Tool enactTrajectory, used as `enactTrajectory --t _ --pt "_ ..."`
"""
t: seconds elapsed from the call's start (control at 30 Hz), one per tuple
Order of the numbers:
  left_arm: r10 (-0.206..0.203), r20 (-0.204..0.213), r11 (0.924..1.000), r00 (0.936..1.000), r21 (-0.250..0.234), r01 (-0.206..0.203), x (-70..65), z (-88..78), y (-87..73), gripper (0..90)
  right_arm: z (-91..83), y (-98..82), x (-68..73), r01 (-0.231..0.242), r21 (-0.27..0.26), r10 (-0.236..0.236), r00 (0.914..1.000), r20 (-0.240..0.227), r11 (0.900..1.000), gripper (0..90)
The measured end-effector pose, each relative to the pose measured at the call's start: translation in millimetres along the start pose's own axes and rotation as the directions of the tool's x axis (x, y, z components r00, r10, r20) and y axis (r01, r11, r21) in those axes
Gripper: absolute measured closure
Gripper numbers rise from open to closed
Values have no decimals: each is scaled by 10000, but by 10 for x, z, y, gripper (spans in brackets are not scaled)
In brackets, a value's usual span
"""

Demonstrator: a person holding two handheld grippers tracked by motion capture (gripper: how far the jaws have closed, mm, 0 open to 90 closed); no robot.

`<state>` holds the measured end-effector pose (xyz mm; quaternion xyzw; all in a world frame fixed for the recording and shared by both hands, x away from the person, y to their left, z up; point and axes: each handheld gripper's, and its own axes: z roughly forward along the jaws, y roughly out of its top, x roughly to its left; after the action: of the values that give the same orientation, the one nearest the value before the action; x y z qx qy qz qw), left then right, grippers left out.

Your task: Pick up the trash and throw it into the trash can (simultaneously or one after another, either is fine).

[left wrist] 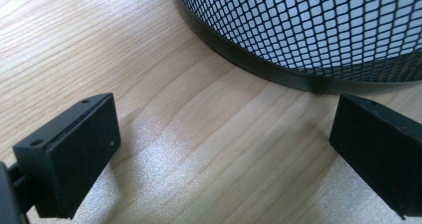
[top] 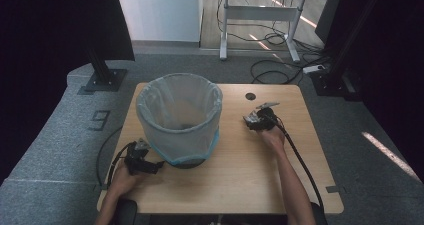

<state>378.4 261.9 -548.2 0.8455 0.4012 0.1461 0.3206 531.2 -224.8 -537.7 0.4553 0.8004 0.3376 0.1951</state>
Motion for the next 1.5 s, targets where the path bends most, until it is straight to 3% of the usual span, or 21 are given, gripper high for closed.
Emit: enactTrajectory --t 0.2,0.47,0.87,1.5 --pt "2 -4 10000 10000 -1 -2 0 0 0 0 -80 35 6 20 65 -19 9999 -105 10000 273" --pt "-2 -24 10000 10000 -29 2 -1 3 -1 0 -270 133 35 33 -92 -38 9981 -615 10000 276" --pt "5 -6 10000 10000 1 -5 0 0 0 0 -548 274 103 575 76 -565 9938 -962 9983 284" --pt "2 -3 10000 10000 0 -2 0 0 0 0 -922 462 253 962 31 -944 9820 -1636 9954 292"
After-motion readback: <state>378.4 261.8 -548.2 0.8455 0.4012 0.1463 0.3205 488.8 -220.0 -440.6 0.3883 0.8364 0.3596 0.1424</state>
